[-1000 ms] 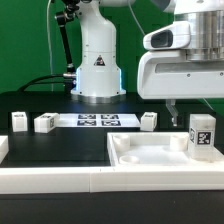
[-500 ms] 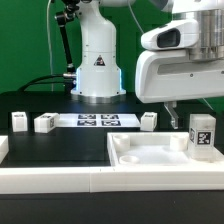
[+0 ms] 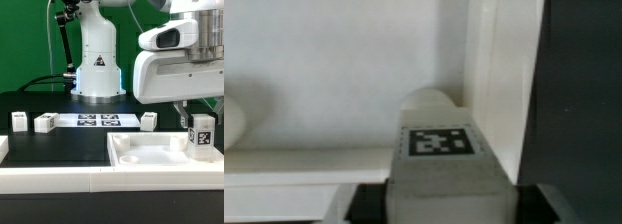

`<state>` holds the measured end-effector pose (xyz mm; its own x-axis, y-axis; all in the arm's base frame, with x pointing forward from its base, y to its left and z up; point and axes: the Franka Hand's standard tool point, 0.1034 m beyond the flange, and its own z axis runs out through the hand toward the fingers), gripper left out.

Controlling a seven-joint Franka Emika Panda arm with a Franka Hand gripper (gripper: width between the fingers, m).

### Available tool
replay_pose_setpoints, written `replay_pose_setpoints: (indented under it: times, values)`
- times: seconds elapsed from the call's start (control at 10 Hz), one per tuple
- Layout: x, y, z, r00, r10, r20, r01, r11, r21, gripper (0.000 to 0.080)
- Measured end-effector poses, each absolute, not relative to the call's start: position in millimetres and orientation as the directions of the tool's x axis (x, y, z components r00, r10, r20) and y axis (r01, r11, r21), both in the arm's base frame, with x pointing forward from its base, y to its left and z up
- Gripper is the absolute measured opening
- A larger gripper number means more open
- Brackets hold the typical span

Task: Assemble square table

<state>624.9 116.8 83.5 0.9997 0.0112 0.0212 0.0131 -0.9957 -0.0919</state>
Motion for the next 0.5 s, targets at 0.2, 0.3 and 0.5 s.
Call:
replay_pose_setpoints:
  times: [0.2, 0.3, 0.5]
  values:
    - [624.6, 117.0, 83.3, 0.997, -0.070, 0.013, -0.069, -0.993, -0.094, 0.0288]
    - [624.4, 117.3, 83.2, 0.986, -0.167, 0.003, -0.166, -0.982, -0.095, 0.0288]
    - [623.6, 118.6, 82.8, 0.912, -0.411, -0.019, -0.411, -0.908, -0.088, 0.0290]
